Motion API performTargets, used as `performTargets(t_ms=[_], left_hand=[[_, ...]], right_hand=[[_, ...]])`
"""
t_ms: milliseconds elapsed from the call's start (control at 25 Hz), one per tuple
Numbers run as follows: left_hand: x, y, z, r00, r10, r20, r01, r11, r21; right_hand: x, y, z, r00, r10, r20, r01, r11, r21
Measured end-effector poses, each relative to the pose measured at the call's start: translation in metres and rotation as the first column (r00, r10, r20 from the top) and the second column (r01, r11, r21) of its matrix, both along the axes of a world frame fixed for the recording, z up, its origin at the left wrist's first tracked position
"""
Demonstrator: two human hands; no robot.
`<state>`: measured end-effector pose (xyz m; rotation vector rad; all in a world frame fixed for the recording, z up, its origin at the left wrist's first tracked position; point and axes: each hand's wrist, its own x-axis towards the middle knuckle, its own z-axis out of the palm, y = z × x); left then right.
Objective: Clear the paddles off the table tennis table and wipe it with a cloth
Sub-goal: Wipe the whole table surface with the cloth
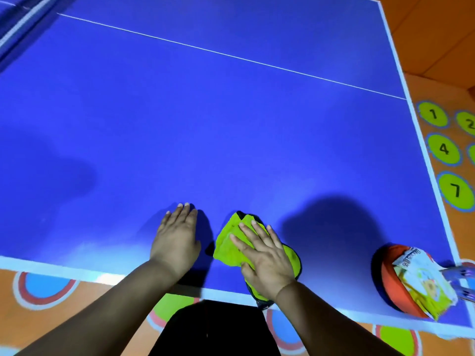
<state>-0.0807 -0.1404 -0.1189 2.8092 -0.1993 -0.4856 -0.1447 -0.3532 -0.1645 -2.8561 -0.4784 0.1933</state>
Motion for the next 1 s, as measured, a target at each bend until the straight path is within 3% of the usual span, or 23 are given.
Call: performTargets(t_ms=[320, 480, 600, 840, 1000], left_hand=[[0.121, -0.069, -0.013, 0.996, 0.091, -0.013, -0.092, 0.996, -0.018], [0.197, -0.093, -0.019, 0.960, 0.279, 0.013, -0.276, 0.955, -0.113], [0.239, -0.110, -0.023, 0.958, 0.285, 0.038, -0.279, 0.955, -0.104], [0.306, -0.168, -0.030, 0.996, 0.073, 0.049, -0.079, 0.986, 0.147], [0.337, -0.195, -0.026, 0.998, -0.026, -0.064, 0.051, 0.902, 0.429]], right_hand=[[0.155, -0.057, -0.012, 0.975, 0.220, 0.043, -0.219, 0.975, -0.026], [0.254, -0.085, -0.015, 0.969, 0.243, 0.037, -0.241, 0.969, -0.056], [0.328, -0.099, -0.016, 0.973, 0.230, 0.032, -0.229, 0.972, -0.048], [0.461, -0.113, -0.023, 0.989, 0.123, 0.082, -0.121, 0.992, -0.027], [0.531, -0.128, -0.027, 0.996, 0.048, 0.077, -0.047, 0.999, -0.020]])
